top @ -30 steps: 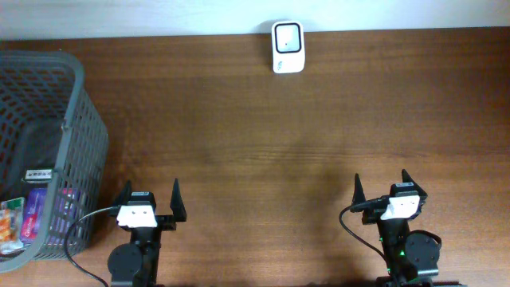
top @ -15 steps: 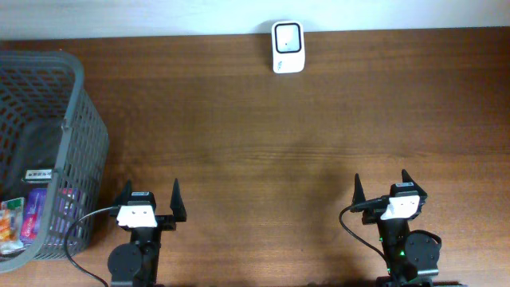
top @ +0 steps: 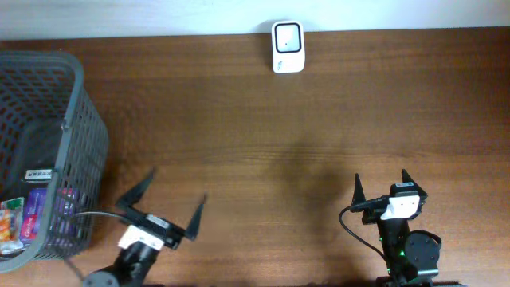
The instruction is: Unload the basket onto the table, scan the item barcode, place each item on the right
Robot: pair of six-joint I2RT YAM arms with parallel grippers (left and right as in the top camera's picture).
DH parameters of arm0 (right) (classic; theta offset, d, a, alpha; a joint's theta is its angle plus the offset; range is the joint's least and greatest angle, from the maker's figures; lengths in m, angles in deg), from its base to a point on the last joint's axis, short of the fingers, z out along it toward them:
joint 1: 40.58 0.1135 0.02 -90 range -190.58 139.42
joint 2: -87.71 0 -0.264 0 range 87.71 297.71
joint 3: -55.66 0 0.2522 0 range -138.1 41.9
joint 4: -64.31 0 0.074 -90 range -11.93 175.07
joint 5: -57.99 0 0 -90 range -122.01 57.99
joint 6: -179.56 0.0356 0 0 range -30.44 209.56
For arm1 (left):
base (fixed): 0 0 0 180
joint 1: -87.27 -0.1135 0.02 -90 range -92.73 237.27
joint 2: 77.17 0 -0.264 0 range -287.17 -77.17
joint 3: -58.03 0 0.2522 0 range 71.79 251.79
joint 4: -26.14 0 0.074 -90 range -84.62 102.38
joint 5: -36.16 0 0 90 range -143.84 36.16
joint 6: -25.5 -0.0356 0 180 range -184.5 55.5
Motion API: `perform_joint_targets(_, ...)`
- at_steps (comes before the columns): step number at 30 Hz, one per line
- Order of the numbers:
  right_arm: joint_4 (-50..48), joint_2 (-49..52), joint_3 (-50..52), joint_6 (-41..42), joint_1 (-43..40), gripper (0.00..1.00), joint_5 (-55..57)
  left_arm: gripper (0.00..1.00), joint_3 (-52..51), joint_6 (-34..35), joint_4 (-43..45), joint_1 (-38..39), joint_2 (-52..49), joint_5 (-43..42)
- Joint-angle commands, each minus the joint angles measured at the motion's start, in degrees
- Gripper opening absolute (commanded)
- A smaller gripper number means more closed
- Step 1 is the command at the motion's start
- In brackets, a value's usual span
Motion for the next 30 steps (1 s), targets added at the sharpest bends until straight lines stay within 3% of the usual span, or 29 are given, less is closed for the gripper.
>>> perform_joint_targets(1,0.22,-0.37,0.46,0.63,0.46,0.98,0.52,0.99,21.33,-4.76,-14.93,0.02,-11.87,12.61)
perform_joint_targets(3,0.22,-0.37,0.46,0.63,0.46,0.99,0.52,0.99,34.23,-4.76,-18.05,0.02,-20.74,3.3)
perform_joint_targets(5,0.22,-0.37,0.46,0.63,0.46,0.98,0.52,0.99,45.92,-5.64,-22.64,0.0,-28.15,10.12)
perform_joint_targets(8,0.22,-0.37,0.46,0.63,0.46,0.98,0.52,0.99,77.13,-2.56,-56.61,-0.04,-49.88,32.94)
perform_joint_targets(10,0.22,-0.37,0.46,0.63,0.46,0.98,0.52,0.99,101.04,-2.86,-76.04,-0.04,-67.71,28.17)
perform_joint_targets(11,0.22,-0.37,0.46,0.63,0.46,0.98,0.52,0.99,107.03,2.67,-79.21,-0.2,-72.89,33.77)
perform_joint_targets(12,0.22,-0.37,0.46,0.63,0.46,0.98,0.52,0.99,111.62,13.77,-81.53,-2.43,-76.48,40.74)
perform_joint_targets(13,0.22,-0.37,0.46,0.63,0.46,0.98,0.52,0.99,114.27,16.68,-82.29,-5.4,-78.38,41.29)
perform_joint_targets(17,0.22,-0.37,0.46,0.63,0.46,0.98,0.52,0.99,116.93,34.14,-86.16,-34.16,-84.76,37.83)
perform_joint_targets(19,0.22,-0.37,0.46,0.63,0.46,0.98,0.52,0.99,116.61,34.99,-89.74,-41.13,-88.7,37.86)
perform_joint_targets(27,0.22,-0.37,0.46,0.63,0.46,0.98,0.52,0.99,116.26,34.91,-96.65,-43.63,-109.39,35.04)
perform_joint_targets(30,0.22,-0.37,0.46,0.63,0.46,0.98,0.52,0.99,115.93,30.88,-97.94,-43.65,-112.83,34.62)
